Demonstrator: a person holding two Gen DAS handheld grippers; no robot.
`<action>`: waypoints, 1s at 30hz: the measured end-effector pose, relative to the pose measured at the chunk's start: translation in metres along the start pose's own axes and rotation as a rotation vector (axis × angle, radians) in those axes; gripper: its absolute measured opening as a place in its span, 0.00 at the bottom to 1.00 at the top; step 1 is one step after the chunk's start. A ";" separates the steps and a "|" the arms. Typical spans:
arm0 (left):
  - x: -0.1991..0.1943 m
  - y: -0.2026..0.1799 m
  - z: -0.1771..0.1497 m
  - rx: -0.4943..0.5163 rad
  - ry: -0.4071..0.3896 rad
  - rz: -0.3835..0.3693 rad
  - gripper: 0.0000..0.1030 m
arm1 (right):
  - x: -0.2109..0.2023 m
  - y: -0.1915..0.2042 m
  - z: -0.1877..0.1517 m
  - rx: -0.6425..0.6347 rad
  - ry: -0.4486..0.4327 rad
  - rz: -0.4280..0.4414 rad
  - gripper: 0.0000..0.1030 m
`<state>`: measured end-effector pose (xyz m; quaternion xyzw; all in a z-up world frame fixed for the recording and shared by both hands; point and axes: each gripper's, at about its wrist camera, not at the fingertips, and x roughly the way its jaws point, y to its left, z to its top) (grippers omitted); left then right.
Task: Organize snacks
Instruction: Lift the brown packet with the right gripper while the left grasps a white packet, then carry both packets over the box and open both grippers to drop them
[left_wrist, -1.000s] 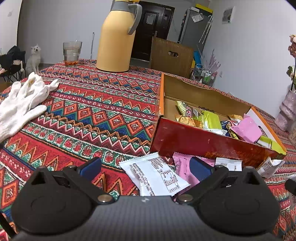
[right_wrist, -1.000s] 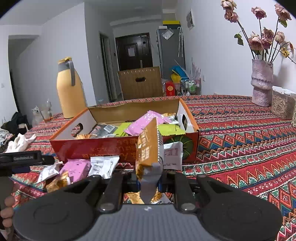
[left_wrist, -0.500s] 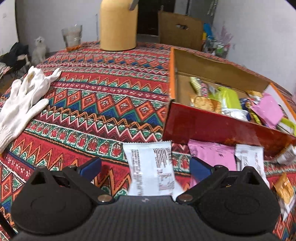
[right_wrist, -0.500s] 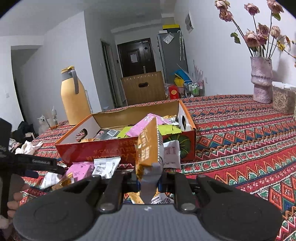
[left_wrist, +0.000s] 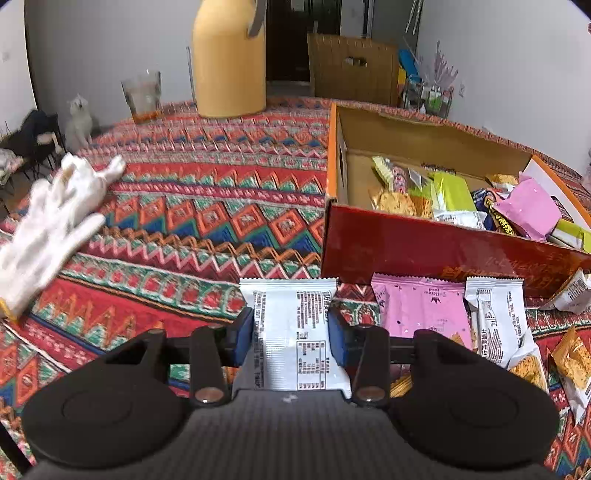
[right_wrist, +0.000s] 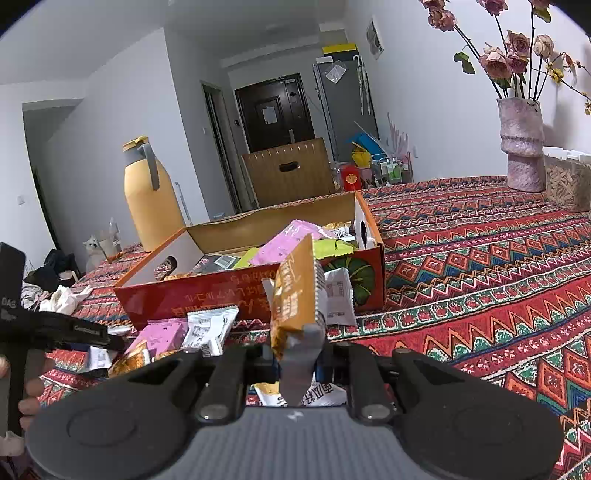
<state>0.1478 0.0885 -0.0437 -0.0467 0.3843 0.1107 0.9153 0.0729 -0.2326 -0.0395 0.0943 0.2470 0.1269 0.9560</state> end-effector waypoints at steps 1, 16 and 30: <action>-0.005 0.000 0.000 0.002 -0.013 -0.007 0.41 | 0.000 0.000 0.001 -0.001 -0.002 0.000 0.16; -0.061 -0.038 0.054 0.035 -0.230 -0.114 0.41 | 0.014 0.025 0.059 -0.085 -0.097 0.001 0.16; -0.016 -0.079 0.091 0.028 -0.254 -0.148 0.42 | 0.088 0.029 0.088 -0.121 -0.059 -0.044 0.16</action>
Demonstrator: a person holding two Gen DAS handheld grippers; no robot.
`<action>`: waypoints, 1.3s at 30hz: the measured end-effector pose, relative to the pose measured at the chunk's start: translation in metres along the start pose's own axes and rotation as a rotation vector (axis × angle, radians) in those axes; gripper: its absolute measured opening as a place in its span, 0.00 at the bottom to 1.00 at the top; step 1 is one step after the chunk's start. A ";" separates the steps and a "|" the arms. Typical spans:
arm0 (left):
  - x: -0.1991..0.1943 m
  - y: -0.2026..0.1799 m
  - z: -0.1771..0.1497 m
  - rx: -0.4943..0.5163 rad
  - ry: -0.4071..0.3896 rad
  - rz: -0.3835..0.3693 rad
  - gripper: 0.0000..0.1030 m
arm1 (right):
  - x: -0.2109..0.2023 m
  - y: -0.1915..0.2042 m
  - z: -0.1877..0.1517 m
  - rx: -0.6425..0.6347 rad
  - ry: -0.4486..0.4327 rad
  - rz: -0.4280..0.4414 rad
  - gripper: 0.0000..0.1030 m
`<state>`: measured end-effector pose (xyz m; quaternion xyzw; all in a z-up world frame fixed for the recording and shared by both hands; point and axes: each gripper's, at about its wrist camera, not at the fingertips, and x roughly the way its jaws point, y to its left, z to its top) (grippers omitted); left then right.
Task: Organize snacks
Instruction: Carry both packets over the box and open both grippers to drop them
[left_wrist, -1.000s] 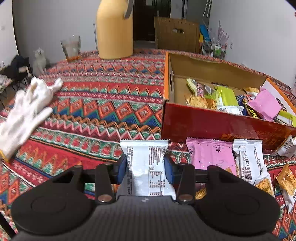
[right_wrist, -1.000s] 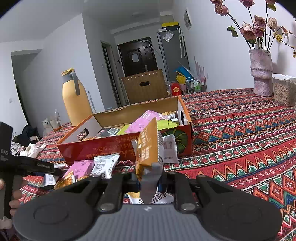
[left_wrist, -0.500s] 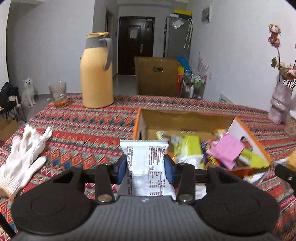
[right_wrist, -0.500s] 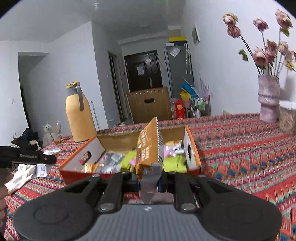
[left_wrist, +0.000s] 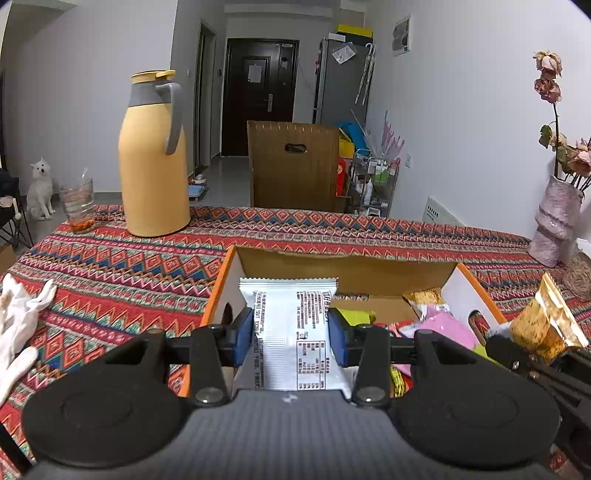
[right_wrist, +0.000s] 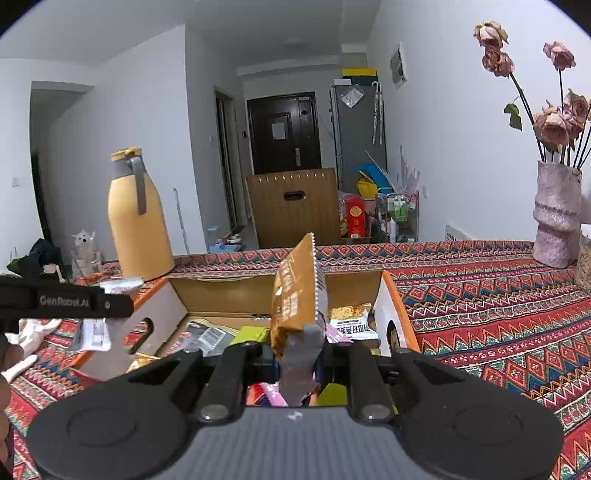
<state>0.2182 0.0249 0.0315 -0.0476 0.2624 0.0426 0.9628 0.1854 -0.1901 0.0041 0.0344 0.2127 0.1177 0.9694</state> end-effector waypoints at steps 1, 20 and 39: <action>0.004 -0.001 0.000 0.001 -0.007 0.006 0.42 | 0.005 -0.001 0.000 0.004 0.004 -0.003 0.16; 0.068 0.016 -0.018 -0.020 0.161 0.053 0.43 | 0.048 0.009 0.001 -0.052 0.088 -0.150 0.16; 0.035 0.009 -0.017 -0.037 0.025 0.066 1.00 | 0.015 -0.022 -0.015 0.114 0.067 -0.134 0.99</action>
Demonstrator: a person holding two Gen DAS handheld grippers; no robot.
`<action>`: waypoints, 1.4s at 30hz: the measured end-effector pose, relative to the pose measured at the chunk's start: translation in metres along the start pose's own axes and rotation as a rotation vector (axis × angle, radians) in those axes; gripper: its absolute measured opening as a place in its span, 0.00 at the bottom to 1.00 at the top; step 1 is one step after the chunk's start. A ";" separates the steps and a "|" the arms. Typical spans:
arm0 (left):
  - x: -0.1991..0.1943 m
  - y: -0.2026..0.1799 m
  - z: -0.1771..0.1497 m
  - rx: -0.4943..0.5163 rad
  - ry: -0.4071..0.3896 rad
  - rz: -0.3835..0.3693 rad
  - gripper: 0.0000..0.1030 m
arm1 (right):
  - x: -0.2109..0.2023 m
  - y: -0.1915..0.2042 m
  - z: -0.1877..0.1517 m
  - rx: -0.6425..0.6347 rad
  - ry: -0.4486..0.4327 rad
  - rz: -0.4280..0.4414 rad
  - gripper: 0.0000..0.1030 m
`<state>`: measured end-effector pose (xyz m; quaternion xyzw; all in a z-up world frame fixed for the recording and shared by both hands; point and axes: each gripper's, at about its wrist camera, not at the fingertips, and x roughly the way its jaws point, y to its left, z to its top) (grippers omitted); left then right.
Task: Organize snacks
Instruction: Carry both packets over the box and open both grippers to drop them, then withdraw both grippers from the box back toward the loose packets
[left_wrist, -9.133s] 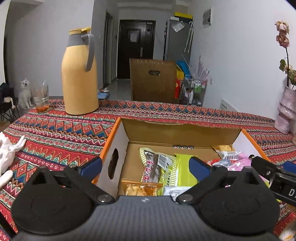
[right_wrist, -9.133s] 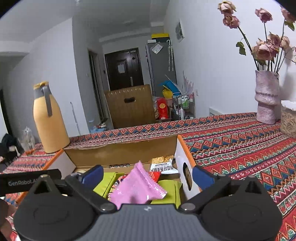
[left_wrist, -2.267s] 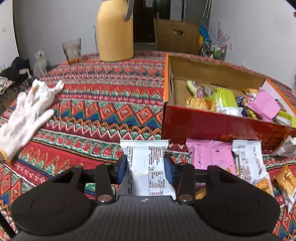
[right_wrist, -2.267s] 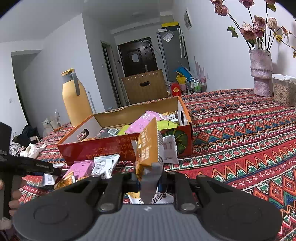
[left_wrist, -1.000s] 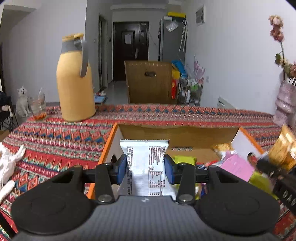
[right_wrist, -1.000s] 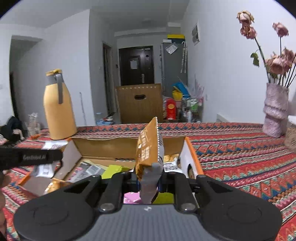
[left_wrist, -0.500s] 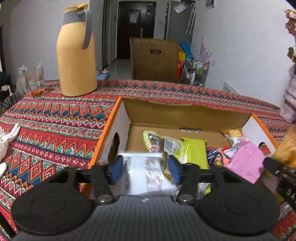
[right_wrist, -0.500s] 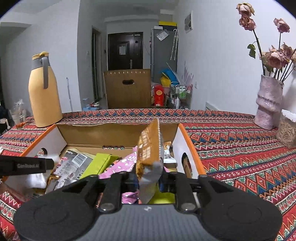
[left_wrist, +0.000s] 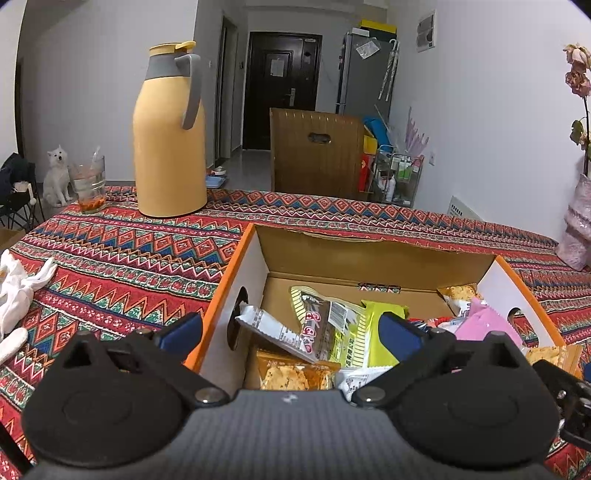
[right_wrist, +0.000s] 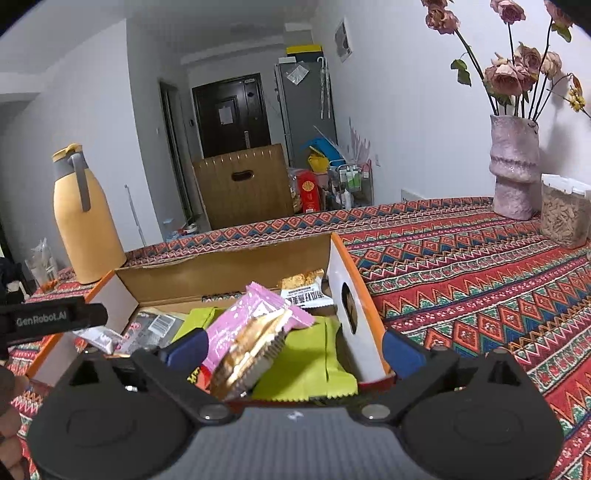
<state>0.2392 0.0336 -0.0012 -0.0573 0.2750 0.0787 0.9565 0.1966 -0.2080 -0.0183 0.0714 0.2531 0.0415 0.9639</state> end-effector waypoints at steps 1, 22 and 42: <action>-0.002 0.000 -0.001 0.001 -0.003 -0.001 1.00 | -0.001 0.000 0.000 -0.002 0.001 0.002 1.00; -0.066 0.009 -0.018 0.047 0.013 0.014 1.00 | -0.067 0.006 -0.020 -0.090 -0.025 0.060 1.00; -0.076 0.022 -0.070 0.063 0.037 -0.047 1.00 | -0.030 0.016 -0.072 -0.172 0.308 0.085 1.00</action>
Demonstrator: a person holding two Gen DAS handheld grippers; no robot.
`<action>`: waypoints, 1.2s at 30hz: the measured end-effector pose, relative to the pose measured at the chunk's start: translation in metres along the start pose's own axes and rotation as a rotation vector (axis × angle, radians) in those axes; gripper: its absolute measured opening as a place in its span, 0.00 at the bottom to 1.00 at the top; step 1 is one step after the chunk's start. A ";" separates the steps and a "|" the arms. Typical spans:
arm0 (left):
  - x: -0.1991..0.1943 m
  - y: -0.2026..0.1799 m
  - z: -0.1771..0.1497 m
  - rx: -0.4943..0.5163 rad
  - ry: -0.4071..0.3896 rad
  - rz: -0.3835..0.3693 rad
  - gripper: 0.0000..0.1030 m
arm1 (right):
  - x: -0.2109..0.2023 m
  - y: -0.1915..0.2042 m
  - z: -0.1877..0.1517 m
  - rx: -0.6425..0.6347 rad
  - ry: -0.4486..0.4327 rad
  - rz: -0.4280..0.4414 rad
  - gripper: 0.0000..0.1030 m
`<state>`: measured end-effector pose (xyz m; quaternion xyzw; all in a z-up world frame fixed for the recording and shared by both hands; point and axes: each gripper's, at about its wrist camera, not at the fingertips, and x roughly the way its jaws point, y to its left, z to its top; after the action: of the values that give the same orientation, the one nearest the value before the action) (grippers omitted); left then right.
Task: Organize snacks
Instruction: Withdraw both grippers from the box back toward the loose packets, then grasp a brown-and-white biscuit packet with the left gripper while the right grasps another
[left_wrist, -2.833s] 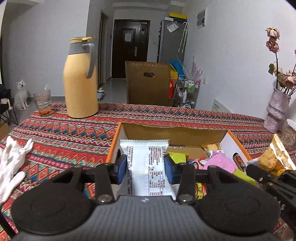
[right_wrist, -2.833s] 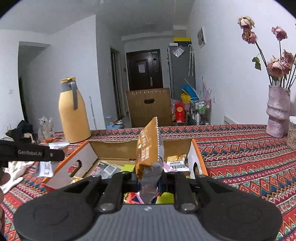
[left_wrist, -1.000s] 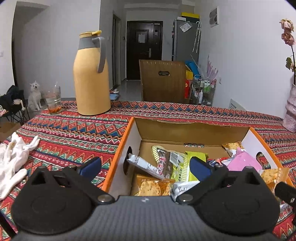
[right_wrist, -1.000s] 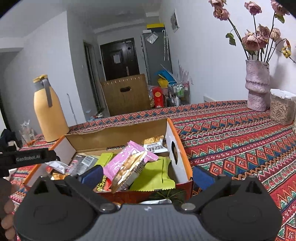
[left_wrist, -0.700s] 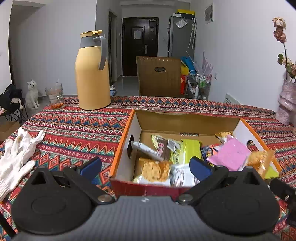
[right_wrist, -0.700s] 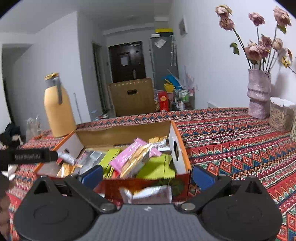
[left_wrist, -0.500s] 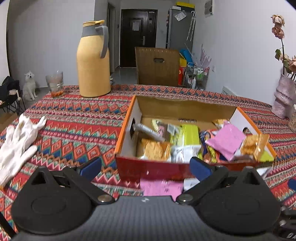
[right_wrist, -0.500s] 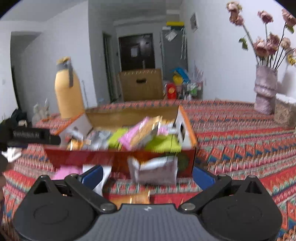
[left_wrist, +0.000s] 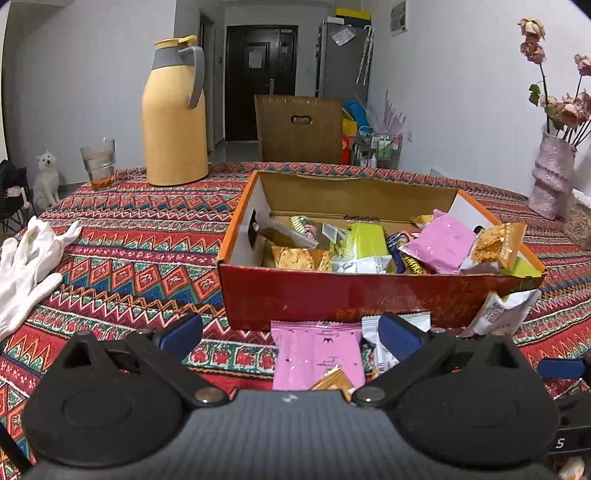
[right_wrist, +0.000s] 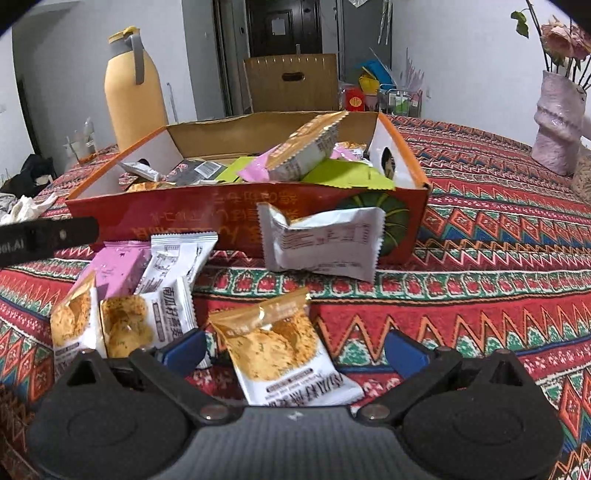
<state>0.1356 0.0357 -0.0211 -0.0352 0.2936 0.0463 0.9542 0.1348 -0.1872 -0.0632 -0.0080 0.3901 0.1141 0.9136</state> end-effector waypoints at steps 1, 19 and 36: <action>0.000 0.002 0.000 -0.011 0.002 -0.003 1.00 | 0.002 0.002 0.000 -0.004 0.006 -0.003 1.00; 0.006 0.010 -0.002 -0.053 0.048 0.003 1.00 | -0.002 0.001 0.002 -0.014 -0.028 -0.061 0.38; 0.000 0.009 -0.002 -0.059 0.079 -0.012 1.00 | -0.028 -0.004 -0.008 0.013 -0.105 -0.086 0.38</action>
<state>0.1332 0.0443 -0.0230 -0.0669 0.3295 0.0478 0.9406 0.1111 -0.1977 -0.0496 -0.0129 0.3416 0.0727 0.9369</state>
